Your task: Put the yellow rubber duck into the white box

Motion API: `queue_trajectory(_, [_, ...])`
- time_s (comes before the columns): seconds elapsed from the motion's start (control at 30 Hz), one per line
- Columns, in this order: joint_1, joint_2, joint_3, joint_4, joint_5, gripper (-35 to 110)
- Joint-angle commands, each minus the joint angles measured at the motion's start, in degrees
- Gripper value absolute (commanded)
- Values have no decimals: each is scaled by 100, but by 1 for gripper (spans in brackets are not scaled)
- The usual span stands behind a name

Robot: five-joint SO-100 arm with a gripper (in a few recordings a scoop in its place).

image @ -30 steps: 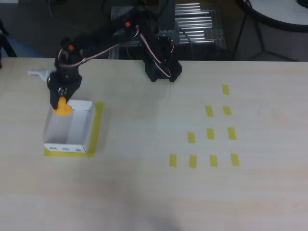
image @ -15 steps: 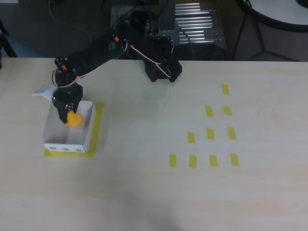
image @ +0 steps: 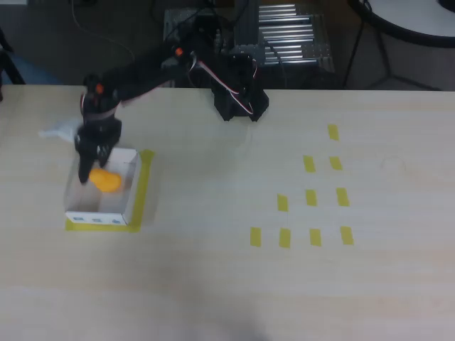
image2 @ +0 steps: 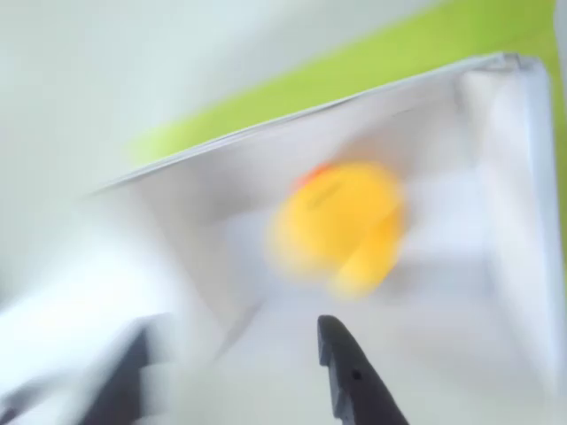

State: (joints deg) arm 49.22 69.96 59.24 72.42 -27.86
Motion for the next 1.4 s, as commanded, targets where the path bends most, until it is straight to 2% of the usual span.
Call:
queue_trajectory(0.0, [-483,3586,343,123,1099,0])
queue_trajectory(0.1, [-1336,5528,1415,-220,2259,0])
queue_trajectory(0.3, [-4184,9097,6135,-1564,3788,0])
queue_trajectory(0.43, [-5493,10635,9431,-2716,3823,0])
queue_trajectory(0.53, [-5669,11206,10696,-2725,3858,0])
queue_trajectory(0.8, [-5537,12120,11707,-1802,3753,0])
queue_trajectory(1.37, [-5361,12120,11698,-1723,3973,0])
